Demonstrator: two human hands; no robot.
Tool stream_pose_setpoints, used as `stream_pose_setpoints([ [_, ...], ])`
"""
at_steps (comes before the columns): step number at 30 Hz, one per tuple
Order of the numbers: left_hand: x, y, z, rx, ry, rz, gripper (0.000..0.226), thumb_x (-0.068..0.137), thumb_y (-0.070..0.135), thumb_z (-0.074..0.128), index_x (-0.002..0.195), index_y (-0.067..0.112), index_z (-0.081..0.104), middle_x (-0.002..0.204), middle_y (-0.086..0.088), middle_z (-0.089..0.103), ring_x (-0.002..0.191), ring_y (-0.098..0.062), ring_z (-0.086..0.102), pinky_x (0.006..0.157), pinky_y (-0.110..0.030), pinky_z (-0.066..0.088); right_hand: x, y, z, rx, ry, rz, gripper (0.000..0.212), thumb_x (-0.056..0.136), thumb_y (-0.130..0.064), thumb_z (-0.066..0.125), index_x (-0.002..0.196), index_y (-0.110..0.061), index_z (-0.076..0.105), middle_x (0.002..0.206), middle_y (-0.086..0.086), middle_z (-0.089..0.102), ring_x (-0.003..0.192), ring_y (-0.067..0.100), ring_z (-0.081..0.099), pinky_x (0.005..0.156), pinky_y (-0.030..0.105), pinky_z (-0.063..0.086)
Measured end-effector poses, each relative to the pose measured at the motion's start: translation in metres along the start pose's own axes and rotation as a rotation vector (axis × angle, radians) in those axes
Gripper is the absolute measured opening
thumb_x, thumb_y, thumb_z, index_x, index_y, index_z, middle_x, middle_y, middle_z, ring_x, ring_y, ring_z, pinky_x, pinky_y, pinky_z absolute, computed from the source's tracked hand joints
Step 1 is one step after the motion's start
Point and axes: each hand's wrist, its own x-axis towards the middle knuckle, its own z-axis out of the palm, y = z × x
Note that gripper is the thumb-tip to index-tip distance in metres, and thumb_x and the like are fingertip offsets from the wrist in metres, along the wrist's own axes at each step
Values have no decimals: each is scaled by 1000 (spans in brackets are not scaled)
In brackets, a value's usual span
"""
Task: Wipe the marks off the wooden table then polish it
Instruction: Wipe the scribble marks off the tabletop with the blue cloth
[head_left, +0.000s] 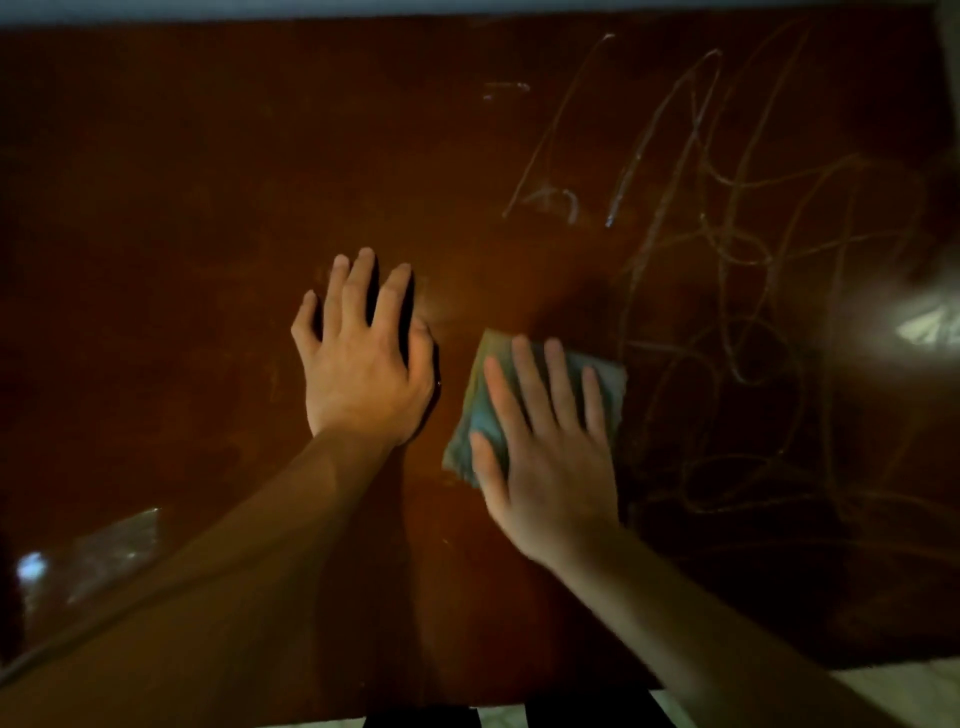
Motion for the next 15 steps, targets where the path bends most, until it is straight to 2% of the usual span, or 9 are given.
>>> stream_pose_setpoints([
  [2, 0, -1, 1, -1, 18, 6, 49, 102, 40, 35, 148, 21, 41, 160, -11, 32, 152, -26, 19, 119, -53, 15, -10, 4, 1, -17, -36, -83, 66, 103, -52, 33, 159, -19, 28, 168, 10, 22, 157, 31, 13, 126, 53, 7],
  [5, 1, 0, 1, 1, 18, 5, 50, 102, 41, 34, 148, 22, 41, 160, -10, 32, 151, -25, 19, 119, -52, 15, 31, 13, -3, -38, -43, -167, 67, 102, -54, 33, 160, -21, 27, 169, 9, 21, 157, 31, 13, 126, 52, 6],
  [8, 1, -1, 2, -6, 17, 2, 50, 102, 40, 34, 148, 23, 41, 160, -8, 31, 152, -24, 18, 120, -51, 13, 57, 3, -5, -15, -4, -24, 66, 102, -51, 33, 159, -18, 29, 168, 11, 22, 156, 33, 14, 125, 55, 9],
  [10, 0, -1, 2, -23, 21, 5, 50, 102, 40, 34, 148, 22, 42, 160, -9, 32, 152, -24, 18, 120, -51, 13, 27, -15, 0, 42, 5, -30, 66, 102, -50, 35, 159, -17, 30, 168, 12, 22, 157, 34, 12, 125, 55, 8],
  [15, 0, -3, 3, -26, 44, 1, 49, 101, 39, 36, 147, 23, 42, 160, -9, 33, 151, -25, 19, 120, -52, 14, -74, -54, 16, 35, -109, -236, 70, 101, -55, 40, 161, -22, 26, 170, 7, 17, 158, 30, 8, 127, 54, 3],
])
